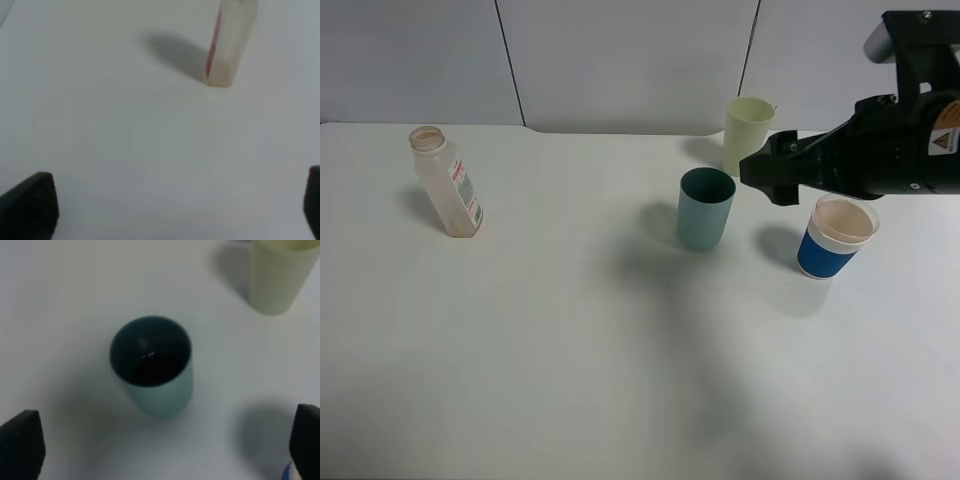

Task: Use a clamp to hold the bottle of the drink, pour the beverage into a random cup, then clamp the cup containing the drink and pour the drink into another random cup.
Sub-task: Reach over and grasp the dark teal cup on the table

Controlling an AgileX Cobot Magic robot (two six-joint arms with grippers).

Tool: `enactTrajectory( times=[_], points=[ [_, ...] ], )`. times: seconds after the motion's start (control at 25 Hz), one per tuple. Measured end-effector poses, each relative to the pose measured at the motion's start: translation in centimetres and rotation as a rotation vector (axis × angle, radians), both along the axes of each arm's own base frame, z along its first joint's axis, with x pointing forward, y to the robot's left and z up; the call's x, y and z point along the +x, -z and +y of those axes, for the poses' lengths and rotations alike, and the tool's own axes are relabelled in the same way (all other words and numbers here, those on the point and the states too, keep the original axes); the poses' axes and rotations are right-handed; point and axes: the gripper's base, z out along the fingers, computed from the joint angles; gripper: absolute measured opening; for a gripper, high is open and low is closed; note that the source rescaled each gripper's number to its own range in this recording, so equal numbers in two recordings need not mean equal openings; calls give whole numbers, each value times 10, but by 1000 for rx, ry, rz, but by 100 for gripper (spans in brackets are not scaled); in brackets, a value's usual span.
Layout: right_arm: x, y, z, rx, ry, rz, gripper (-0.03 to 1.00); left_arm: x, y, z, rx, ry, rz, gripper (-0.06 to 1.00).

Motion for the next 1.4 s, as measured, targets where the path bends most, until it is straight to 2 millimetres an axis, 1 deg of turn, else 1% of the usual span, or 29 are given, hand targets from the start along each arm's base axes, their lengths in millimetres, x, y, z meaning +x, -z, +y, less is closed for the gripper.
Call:
enactTrajectory(
  times=[0.2, 0.4, 0.76, 1.28, 1.4],
  points=[
    [13, 23, 8, -7, 6, 66, 94, 0, 0, 0, 0, 0, 0, 100],
    [24, 40, 15, 17, 21, 92, 94, 0, 0, 0, 0, 0, 0, 100],
    [36, 72, 22, -14, 17, 149, 94, 0, 0, 0, 0, 0, 0, 100],
    [45, 87, 26, -50, -18, 110, 94, 0, 0, 0, 0, 0, 0, 100],
    [46, 87, 26, -55, -15, 98, 94, 0, 0, 0, 0, 0, 0, 100]
  ],
)
